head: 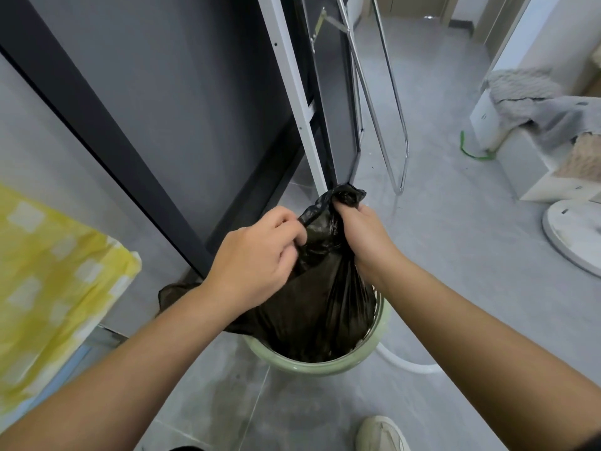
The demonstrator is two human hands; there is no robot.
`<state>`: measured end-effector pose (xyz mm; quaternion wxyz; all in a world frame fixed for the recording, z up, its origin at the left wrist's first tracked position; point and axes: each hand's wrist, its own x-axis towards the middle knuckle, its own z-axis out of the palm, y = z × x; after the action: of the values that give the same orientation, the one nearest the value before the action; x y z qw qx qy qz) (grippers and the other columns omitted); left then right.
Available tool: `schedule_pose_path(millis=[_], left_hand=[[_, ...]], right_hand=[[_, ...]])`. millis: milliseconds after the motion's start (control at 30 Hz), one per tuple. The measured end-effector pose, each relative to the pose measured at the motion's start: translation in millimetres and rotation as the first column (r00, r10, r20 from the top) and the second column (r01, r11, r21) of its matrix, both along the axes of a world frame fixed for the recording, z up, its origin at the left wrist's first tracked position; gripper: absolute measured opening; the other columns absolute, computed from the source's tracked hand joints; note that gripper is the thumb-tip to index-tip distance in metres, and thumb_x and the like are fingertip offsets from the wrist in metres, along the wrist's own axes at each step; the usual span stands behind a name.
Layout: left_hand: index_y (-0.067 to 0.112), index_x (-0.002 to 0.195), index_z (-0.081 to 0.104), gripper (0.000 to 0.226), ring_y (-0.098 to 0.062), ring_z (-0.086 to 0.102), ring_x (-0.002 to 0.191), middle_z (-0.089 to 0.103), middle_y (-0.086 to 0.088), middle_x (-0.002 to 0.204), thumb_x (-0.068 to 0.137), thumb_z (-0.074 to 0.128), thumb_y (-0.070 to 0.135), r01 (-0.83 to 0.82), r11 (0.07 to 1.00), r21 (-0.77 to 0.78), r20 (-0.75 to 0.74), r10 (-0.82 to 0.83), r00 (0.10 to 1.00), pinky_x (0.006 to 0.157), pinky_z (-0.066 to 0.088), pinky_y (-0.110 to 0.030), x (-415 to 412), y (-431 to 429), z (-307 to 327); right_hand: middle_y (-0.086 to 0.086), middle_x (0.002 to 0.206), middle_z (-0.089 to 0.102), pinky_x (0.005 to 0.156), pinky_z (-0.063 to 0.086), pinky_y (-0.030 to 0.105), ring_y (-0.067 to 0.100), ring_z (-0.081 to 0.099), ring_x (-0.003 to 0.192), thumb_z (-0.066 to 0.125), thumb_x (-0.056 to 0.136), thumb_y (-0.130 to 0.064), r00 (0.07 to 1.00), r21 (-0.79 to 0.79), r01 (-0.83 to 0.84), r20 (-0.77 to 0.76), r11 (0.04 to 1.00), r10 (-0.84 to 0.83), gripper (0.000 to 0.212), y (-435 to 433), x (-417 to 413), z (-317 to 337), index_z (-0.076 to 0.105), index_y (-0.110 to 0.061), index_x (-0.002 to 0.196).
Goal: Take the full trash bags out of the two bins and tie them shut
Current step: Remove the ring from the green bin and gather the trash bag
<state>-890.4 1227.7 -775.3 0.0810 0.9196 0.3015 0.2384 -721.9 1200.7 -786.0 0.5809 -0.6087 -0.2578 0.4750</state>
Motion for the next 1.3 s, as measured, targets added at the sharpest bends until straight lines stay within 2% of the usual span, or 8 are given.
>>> schedule_pose_path(millis=[133, 333, 467, 600, 800, 967, 1133, 1300], left_hand=[[0.030, 0.106, 0.054, 0.036, -0.006, 0.054, 0.075, 0.051, 0.019, 0.101, 0.085, 0.047, 0.059, -0.079, 0.995, -0.065, -0.260, 0.060, 0.964, 0.063, 0.041, -0.026, 13.6, 1.2, -3.3], [0.022, 0.067, 0.059, 0.020, -0.002, 0.050, 0.055, 0.054, 0.009, 0.058, 0.082, 0.068, 0.032, -0.075, 0.899, -0.432, -0.038, 0.066, 0.997, 0.052, 0.038, -0.018, 11.0, 20.1, 5.8], [0.021, 0.065, 0.056, 0.022, 0.000, 0.048, 0.053, 0.058, 0.009, 0.060, 0.078, 0.074, 0.024, -0.088, 0.852, -0.516, -0.110, 0.036, 0.993, 0.056, 0.040, -0.017, 3.6, 32.2, 14.1], [0.022, 0.080, 0.056, 0.017, 0.000, 0.058, 0.059, 0.067, 0.003, 0.068, 0.081, 0.066, 0.008, -0.062, 0.829, -0.556, -0.128, -0.012, 0.992, 0.060, 0.045, -0.017, 4.1, 38.3, 19.4], [0.024, 0.098, 0.061, 0.023, -0.009, 0.060, 0.067, 0.068, 0.003, 0.073, 0.080, 0.068, 0.011, -0.066, 0.802, -0.594, -0.096, 0.011, 0.995, 0.075, 0.051, -0.030, 4.3, 46.9, 27.8], [0.034, 0.103, 0.056, 0.040, -0.002, 0.060, 0.082, 0.063, 0.014, 0.091, 0.070, 0.072, 0.052, -0.132, 0.771, -0.624, -0.310, -0.090, 0.946, 0.074, 0.049, -0.025, -12.6, 45.3, 38.9], [0.021, 0.060, 0.048, 0.032, -0.012, 0.047, 0.058, 0.051, 0.007, 0.056, 0.084, 0.067, 0.032, -0.137, 0.892, -0.430, -0.464, -0.089, 0.882, 0.053, 0.033, -0.024, -16.4, 45.8, 32.3], [0.027, 0.066, 0.059, 0.021, -0.008, 0.056, 0.064, 0.065, 0.006, 0.067, 0.086, 0.064, 0.027, -0.152, 0.865, -0.479, -0.372, -0.043, 0.927, 0.057, 0.038, -0.020, -6.9, 56.7, 28.2]], right_hand=[[0.005, 0.077, 0.067, 0.068, 0.053, 0.031, 0.020, 0.065, 0.074, 0.045, 0.095, -0.019, 1.000, 0.017, 0.003, 0.009, 1.000, -0.003, 0.024, -1.4, 0.3, 7.6, 0.064, -0.016, 0.080], [-0.001, 0.072, 0.067, 0.079, 0.051, 0.036, 0.022, 0.065, 0.082, 0.051, 0.084, -0.029, 0.963, -0.044, -0.214, 0.160, 0.976, 0.218, 0.018, -2.3, 6.0, 4.2, 0.062, -0.019, 0.074], [-0.004, 0.098, 0.071, 0.091, 0.053, 0.034, 0.014, 0.067, 0.098, 0.067, 0.075, -0.046, 0.685, -0.121, -0.651, 0.331, 0.749, 0.649, 0.030, -9.6, 15.2, 1.3, 0.067, -0.028, 0.099], [-0.004, 0.110, 0.070, 0.097, 0.049, 0.042, 0.012, 0.065, 0.105, 0.076, 0.072, -0.044, 0.502, -0.251, -0.683, 0.519, 0.686, 0.691, 0.047, -6.7, 0.7, -10.4, 0.062, -0.030, 0.115], [-0.004, 0.109, 0.068, 0.082, 0.045, 0.007, 0.003, 0.061, 0.094, 0.062, 0.091, -0.030, 0.573, -0.196, -0.588, 0.583, 0.785, 0.575, 0.027, -9.7, -11.8, -16.2, 0.063, -0.022, 0.116], [-0.016, 0.098, 0.067, 0.077, 0.044, 0.003, -0.011, 0.060, 0.087, 0.056, 0.094, -0.028, 0.690, -0.188, -0.552, 0.443, 0.812, 0.572, 0.012, -12.6, -13.6, -20.0, 0.063, -0.028, 0.104], [-0.028, 0.089, 0.055, 0.059, 0.036, -0.007, -0.022, 0.050, 0.069, 0.048, 0.098, -0.026, 0.760, -0.144, -0.566, 0.288, 0.811, 0.582, 0.011, -13.1, -16.2, -17.8, 0.056, -0.032, 0.104], [-0.016, 0.106, 0.058, 0.076, 0.040, 0.000, -0.005, 0.054, 0.095, 0.041, 0.100, -0.037, 0.760, -0.135, -0.586, 0.250, 0.799, 0.600, 0.028, -11.1, -22.5, -21.3, 0.053, -0.026, 0.122]])
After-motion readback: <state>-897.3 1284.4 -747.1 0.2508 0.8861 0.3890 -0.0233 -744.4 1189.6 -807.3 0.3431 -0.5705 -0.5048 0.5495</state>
